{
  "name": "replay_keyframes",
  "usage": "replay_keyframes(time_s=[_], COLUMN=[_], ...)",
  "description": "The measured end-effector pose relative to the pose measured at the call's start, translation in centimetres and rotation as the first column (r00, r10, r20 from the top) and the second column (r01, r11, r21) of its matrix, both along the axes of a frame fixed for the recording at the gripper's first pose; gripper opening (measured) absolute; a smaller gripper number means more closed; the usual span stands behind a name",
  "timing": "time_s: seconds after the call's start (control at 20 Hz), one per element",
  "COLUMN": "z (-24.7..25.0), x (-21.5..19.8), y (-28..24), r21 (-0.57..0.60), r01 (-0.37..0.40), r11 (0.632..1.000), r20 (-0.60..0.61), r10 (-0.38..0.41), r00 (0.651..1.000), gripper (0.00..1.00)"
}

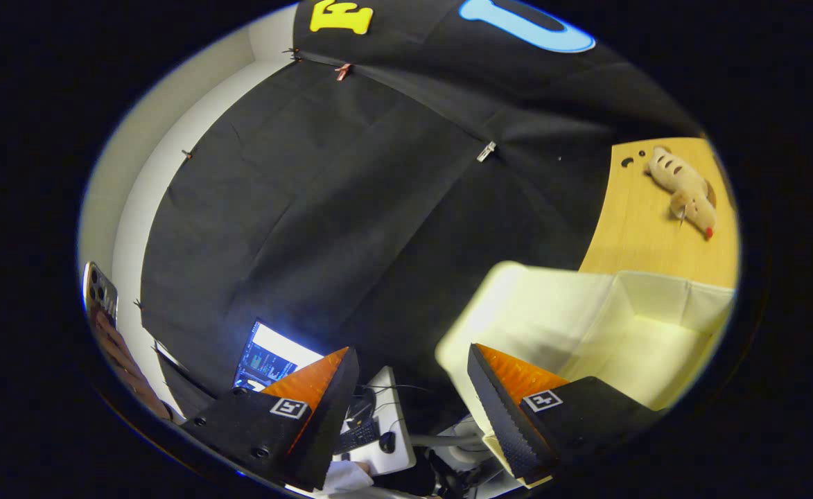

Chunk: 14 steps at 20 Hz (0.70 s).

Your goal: Open the storage box then place both shoes into the box .Put the left shoe in first, then the right shoe, with the right side of both shoes facing outward in a uniform manner.

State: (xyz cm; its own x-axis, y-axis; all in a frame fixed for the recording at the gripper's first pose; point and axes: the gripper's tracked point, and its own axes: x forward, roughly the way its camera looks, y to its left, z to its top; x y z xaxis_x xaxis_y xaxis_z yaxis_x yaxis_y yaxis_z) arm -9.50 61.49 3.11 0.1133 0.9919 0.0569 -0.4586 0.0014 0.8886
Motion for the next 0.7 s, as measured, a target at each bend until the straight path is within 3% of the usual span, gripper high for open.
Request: replay_keyframes(time_s=[0.15, 0.3, 0.5, 0.7], z=[-0.3, -1.5, -2.5, -4.6], x=[3.3, 6.1, 8.2, 9.1], y=[-4.1, -9.7, -17.6, -25.6], r21=[-0.02, -0.073, -0.144, -0.216], r01=[0.153, 0.308, 0.459, 0.572], r11=[0.988, 0.949, 0.877, 0.791], r20=[0.086, 0.217, 0.377, 0.434], r10=[-0.15, -0.286, -0.381, -0.447], r00=[0.985, 0.933, 0.844, 0.782], gripper=[0.96, 0.96, 0.97, 0.98])
